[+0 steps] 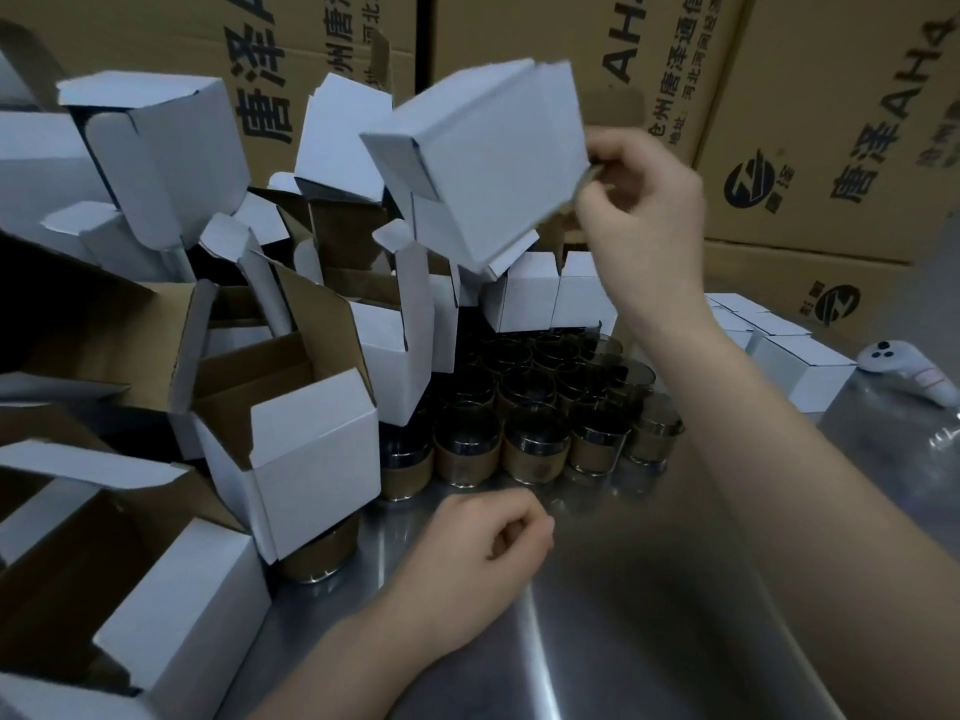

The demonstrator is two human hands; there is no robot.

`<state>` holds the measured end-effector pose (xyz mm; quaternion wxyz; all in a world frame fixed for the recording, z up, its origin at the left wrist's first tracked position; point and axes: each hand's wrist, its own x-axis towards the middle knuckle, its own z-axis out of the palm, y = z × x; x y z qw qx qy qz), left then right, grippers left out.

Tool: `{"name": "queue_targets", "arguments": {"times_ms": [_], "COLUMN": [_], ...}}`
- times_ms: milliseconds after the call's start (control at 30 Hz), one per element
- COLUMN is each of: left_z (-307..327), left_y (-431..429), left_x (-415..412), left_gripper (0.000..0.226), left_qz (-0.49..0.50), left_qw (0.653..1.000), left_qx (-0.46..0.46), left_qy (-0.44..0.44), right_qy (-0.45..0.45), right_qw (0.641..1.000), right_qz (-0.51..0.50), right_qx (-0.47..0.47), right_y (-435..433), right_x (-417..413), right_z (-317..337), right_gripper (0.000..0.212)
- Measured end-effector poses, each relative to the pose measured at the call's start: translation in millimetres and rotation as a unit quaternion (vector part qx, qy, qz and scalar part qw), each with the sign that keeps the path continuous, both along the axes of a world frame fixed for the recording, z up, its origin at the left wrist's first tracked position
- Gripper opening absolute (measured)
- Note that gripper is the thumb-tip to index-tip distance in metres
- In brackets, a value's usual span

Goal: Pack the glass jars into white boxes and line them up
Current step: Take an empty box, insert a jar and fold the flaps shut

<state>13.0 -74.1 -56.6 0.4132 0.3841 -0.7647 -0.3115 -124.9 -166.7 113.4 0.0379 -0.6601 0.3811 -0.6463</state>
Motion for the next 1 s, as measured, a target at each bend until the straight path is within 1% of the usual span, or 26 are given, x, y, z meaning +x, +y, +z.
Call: {"name": "queue_targets", "arguments": {"times_ms": [67,133,200,333,400,467,533,633,700,733,867,933,1000], "left_z": [2.5,4.9,7.3,10.4,10.5,10.7,11.7,13.0,13.6,13.3,13.8,15.0,15.6], "left_y": [0.3,-0.5,-1.5,0.4,0.6,0.5,0.3,1.1,2.7,3.5,6.2,7.2,7.7], "left_x": [0.0,-0.7,-0.1,4.7,5.8,5.6,5.2,6.1,6.5,6.5,5.4,4.4,4.0], "left_gripper": [0.019,0.013,0.018,0.022,0.021,0.020,0.020,0.019,0.020,0.025,0.049,0.053,0.054], "left_qz": [0.020,0.053,0.093,0.135,0.152,0.162,0.162,0.149,0.121,0.102,0.029,0.020,0.029], "left_qw": [0.999,0.992,0.982,0.969,0.965,0.962,0.959,0.955,0.959,0.963,0.988,0.992,0.994], "left_qx": [-0.009,-0.009,-0.018,-0.033,-0.034,-0.037,-0.031,-0.041,-0.046,-0.045,-0.044,-0.050,-0.053], "left_qy": [0.047,0.110,0.164,0.205,0.211,0.216,0.232,0.252,0.252,0.244,0.148,0.111,0.093], "right_qy": [-0.033,-0.040,-0.041,-0.088,-0.110,-0.128,-0.119,-0.091,-0.077,-0.070,-0.055,-0.044,-0.037], "right_qw": [0.998,0.995,0.992,0.981,0.978,0.976,0.980,0.984,0.983,0.983,0.983,0.980,0.978], "right_qz": [0.056,0.090,0.104,0.137,0.140,0.139,0.124,0.101,0.105,0.108,0.127,0.145,0.154], "right_qx": [0.015,0.034,0.057,0.103,0.110,0.107,0.102,0.114,0.128,0.131,0.124,0.131,0.139], "right_y": [11.2,22.2,30.0,40.9,43.2,44.8,46.7,47.5,46.1,45.5,45.7,46.9,48.4], "right_x": [-16.1,-30.1,-41.2,-51.6,-54.6,-55.7,-53.9,-48.7,-45.2,-42.6,-30.1,-26.1,-25.8], "right_z": [-11.5,-26.6,-44.5,-74.2,-81.5,-85.9,-90.5,-102.4,-110.6,-113.5,-123.4,-128.1,-131.1], "right_gripper": [0.033,0.048,0.057,0.065,0.067,0.064,0.055,0.057,0.058,0.057,0.048,0.046,0.045]}}
